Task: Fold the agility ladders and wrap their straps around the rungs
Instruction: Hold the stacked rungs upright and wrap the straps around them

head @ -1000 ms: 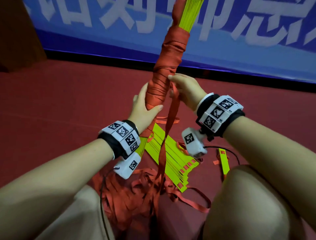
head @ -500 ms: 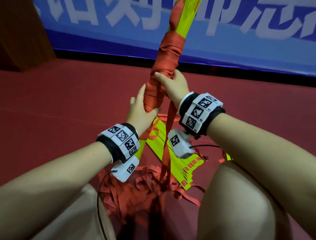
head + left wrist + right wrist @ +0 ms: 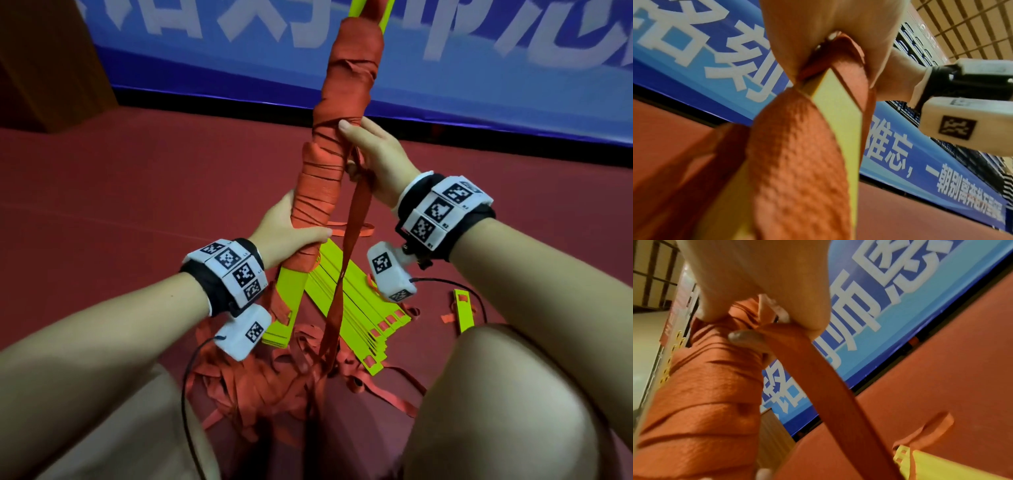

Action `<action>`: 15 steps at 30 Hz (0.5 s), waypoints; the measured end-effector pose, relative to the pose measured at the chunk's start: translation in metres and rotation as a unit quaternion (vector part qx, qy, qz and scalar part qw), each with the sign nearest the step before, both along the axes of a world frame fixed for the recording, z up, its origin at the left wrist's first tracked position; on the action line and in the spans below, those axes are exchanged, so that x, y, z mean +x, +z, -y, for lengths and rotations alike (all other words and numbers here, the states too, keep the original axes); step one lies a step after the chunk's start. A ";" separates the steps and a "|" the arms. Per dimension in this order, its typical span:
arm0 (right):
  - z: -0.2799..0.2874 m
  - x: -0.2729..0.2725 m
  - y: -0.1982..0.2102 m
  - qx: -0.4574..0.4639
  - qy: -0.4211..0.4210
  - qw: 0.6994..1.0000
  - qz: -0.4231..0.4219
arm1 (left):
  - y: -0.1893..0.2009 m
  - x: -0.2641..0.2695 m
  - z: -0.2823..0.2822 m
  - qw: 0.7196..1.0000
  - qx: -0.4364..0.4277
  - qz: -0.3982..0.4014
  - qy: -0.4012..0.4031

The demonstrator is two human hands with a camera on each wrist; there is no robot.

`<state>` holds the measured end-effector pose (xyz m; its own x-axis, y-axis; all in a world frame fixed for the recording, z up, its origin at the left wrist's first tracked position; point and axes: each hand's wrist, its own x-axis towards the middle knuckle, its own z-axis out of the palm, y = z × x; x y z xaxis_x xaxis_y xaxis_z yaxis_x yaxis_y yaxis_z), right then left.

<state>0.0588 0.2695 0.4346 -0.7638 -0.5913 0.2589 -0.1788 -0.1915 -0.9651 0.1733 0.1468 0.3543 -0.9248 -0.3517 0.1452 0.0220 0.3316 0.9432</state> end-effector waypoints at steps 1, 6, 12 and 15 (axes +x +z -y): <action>-0.003 0.000 0.000 0.033 -0.017 0.999 -0.018 | -0.002 -0.001 -0.002 1.000 -0.015 -0.009 0.020; -0.005 -0.002 -0.003 0.171 -0.139 0.967 -0.125 | -0.005 -0.005 -0.001 0.990 -0.107 -0.037 0.090; 0.005 0.002 -0.011 0.197 -0.158 0.962 -0.100 | -0.012 -0.005 -0.005 0.983 -0.139 -0.016 0.122; 0.016 0.013 -0.011 0.134 -0.147 0.977 -0.075 | -0.014 -0.004 -0.010 0.964 -0.207 -0.017 0.163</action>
